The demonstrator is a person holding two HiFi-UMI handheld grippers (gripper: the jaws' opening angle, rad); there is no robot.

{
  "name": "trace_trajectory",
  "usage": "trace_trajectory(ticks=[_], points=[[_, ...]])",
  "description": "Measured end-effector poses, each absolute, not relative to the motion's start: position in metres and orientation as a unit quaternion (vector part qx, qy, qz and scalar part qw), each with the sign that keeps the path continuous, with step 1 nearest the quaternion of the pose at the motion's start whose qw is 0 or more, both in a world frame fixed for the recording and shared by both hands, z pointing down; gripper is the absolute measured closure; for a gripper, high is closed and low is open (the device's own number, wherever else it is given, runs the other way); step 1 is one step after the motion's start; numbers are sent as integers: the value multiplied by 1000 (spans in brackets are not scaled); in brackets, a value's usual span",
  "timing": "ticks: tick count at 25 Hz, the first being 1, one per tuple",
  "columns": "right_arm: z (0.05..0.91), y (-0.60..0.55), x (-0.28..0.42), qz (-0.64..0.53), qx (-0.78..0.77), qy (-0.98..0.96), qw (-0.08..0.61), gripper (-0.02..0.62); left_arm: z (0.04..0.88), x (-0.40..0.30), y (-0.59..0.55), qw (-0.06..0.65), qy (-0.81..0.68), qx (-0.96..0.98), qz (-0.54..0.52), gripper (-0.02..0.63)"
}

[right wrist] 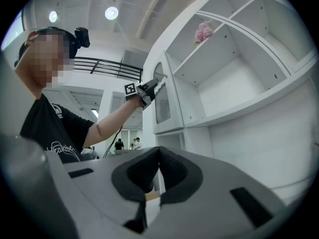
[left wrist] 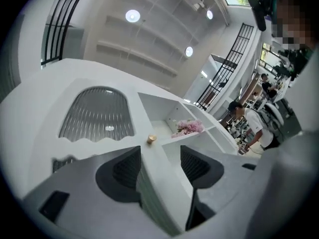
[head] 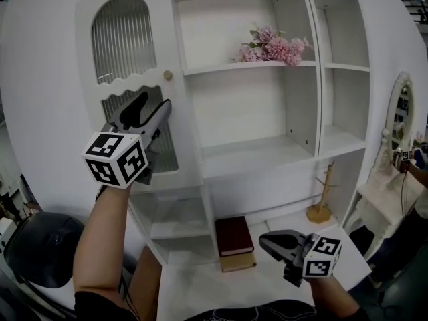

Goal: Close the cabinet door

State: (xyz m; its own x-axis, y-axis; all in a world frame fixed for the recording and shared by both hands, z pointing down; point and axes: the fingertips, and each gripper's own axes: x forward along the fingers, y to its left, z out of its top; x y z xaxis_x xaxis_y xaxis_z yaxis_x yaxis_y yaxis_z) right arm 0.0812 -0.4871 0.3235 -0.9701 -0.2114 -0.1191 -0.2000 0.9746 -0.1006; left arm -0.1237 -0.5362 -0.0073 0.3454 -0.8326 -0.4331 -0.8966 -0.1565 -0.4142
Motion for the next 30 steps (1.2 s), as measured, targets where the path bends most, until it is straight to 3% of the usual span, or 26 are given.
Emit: trace_trajectory(ticks=[7, 17, 21, 26, 30], points=[[331, -427, 56, -48, -95, 994, 23, 589, 92, -108, -464, 248, 510, -823, 27, 371], [351, -335, 37, -88, -75, 993, 9, 589, 283, -74, -339, 14, 428, -902, 58, 382], [358, -297, 32, -94, -72, 993, 17, 589, 333, -54, -292, -40, 424, -901, 83, 507], [384, -257, 31, -103, -81, 991, 12, 590, 379, -38, -234, -78, 419, -900, 97, 601], [405, -236, 32, -120, -87, 989, 13, 590, 415, -39, -213, -101, 445, -884, 101, 601]])
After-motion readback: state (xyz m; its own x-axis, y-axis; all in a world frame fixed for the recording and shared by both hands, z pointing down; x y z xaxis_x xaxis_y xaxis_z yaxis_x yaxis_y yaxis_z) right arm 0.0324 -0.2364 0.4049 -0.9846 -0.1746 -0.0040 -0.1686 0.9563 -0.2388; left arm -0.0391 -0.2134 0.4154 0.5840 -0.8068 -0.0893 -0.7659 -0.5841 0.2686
